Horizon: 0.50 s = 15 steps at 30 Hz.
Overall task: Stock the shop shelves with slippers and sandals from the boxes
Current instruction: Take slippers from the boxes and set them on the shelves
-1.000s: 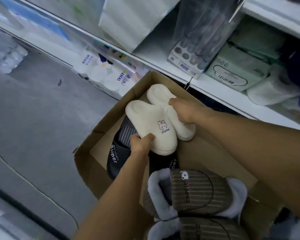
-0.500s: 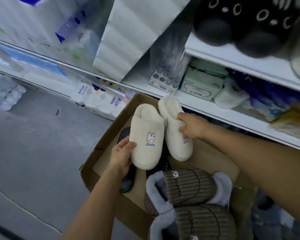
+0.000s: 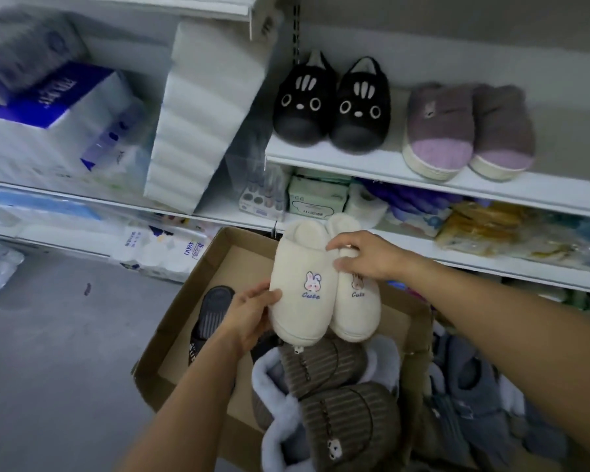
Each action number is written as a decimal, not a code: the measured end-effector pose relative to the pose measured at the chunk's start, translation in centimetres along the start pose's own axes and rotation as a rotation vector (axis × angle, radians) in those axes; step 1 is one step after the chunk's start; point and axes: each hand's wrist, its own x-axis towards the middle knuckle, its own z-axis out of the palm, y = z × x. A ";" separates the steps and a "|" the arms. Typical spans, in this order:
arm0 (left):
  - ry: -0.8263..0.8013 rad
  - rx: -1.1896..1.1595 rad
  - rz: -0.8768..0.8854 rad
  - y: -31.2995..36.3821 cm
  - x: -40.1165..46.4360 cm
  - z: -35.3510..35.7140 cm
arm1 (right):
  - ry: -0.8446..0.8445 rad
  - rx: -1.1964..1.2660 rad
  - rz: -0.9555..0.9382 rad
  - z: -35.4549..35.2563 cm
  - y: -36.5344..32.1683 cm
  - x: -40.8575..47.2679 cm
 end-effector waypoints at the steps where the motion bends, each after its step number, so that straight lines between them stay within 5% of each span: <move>1: -0.021 0.007 0.008 0.0 -0.2 1.2 | 0.018 -0.019 0.004 -0.9 0.5 -1.0; 15: -0.183 0.588 0.493 -6.1 -9.5 26.1 | 0.234 -0.383 0.085 -14.3 12.4 -19.9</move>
